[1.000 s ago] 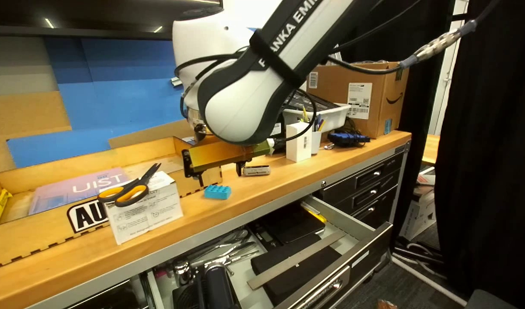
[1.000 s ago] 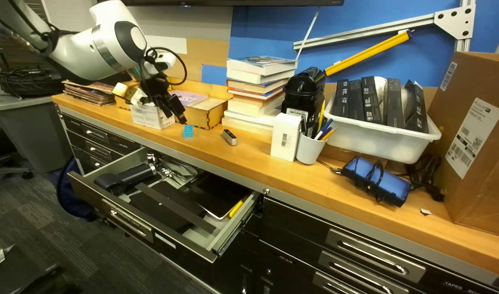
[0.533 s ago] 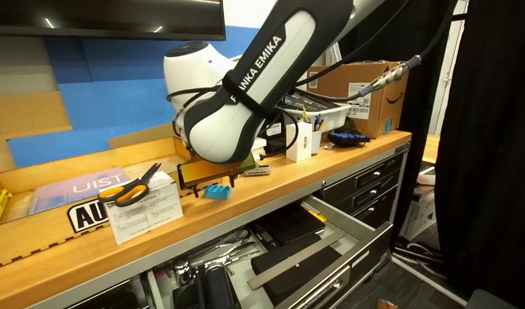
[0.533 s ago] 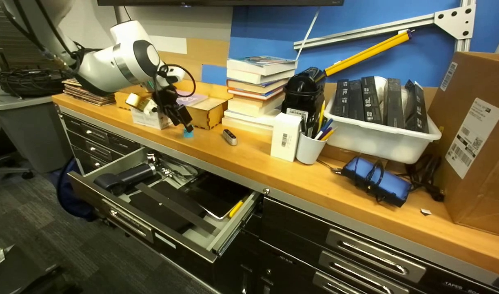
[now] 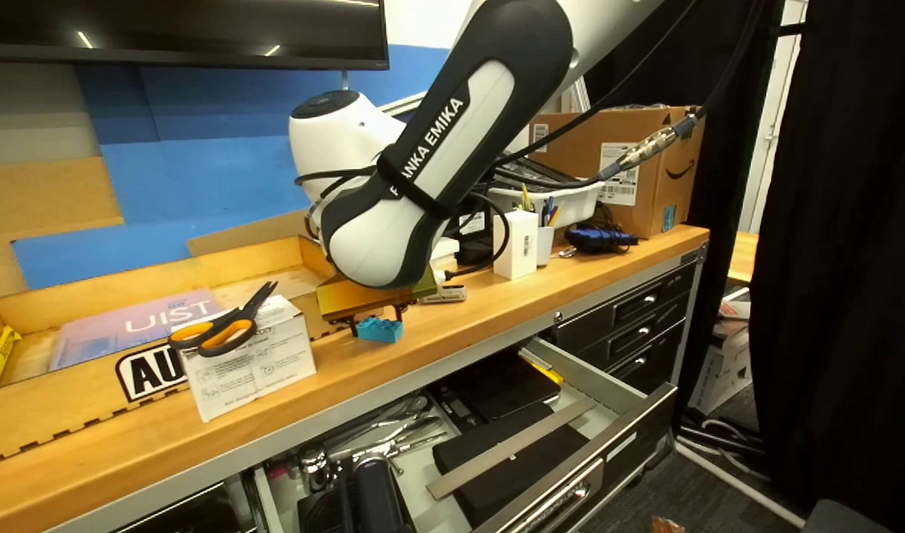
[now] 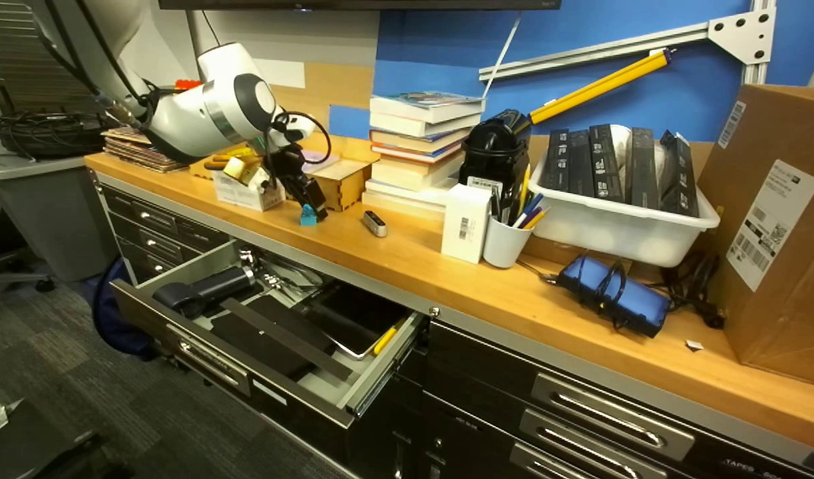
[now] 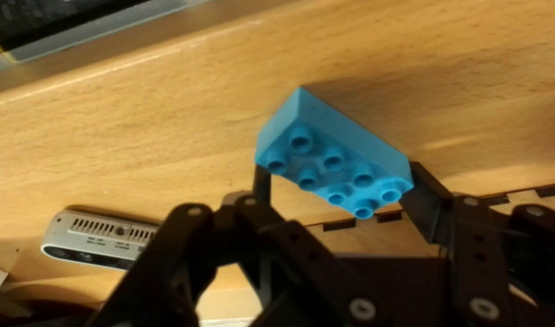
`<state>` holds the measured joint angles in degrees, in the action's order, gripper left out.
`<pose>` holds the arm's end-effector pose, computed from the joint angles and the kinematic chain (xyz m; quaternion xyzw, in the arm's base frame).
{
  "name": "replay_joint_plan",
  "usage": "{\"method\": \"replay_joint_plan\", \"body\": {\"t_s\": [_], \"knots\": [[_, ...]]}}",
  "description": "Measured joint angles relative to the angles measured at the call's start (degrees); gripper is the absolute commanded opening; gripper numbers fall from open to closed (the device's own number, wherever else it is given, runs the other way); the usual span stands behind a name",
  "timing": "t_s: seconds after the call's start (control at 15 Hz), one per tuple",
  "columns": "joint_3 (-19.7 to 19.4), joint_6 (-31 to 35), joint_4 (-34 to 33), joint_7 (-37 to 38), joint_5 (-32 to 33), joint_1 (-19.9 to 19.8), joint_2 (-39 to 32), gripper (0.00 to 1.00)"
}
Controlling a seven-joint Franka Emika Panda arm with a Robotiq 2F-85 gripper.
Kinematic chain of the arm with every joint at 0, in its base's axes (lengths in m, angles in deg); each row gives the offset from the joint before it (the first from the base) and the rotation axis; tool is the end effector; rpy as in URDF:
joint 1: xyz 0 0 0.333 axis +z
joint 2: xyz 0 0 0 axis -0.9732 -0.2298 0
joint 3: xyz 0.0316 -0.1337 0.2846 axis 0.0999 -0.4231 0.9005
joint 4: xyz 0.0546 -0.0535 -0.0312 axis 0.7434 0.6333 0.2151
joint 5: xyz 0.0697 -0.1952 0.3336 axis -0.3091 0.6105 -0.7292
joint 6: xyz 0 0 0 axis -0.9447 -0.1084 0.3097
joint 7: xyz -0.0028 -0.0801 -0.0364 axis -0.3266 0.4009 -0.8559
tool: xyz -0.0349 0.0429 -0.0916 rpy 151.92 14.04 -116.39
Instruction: Put the blue object in the drawer and close it
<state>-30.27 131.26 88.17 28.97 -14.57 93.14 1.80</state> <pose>0.6315 0.1855 0.3150 0.9683 -0.1277 0.2002 0.0773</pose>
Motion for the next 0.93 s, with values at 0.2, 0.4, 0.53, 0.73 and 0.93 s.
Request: {"method": "replay_joint_plan", "body": {"t_s": [0.2,0.4,0.53,0.73,0.93], "knots": [[0.5,0.0,0.0,-0.6,-3.1,0.1,0.2,0.19],[1.4,-0.7,2.2,-2.2,-7.0,0.1,2.1,0.17],[2.0,-1.7,5.8,-2.3,-8.6,0.1,4.8,0.17],[2.7,-2.1,12.7,-2.3,-12.5,0.0,9.8,0.16],[3.3,-1.8,21.5,-1.2,-15.8,-0.4,13.6,0.60]]}}
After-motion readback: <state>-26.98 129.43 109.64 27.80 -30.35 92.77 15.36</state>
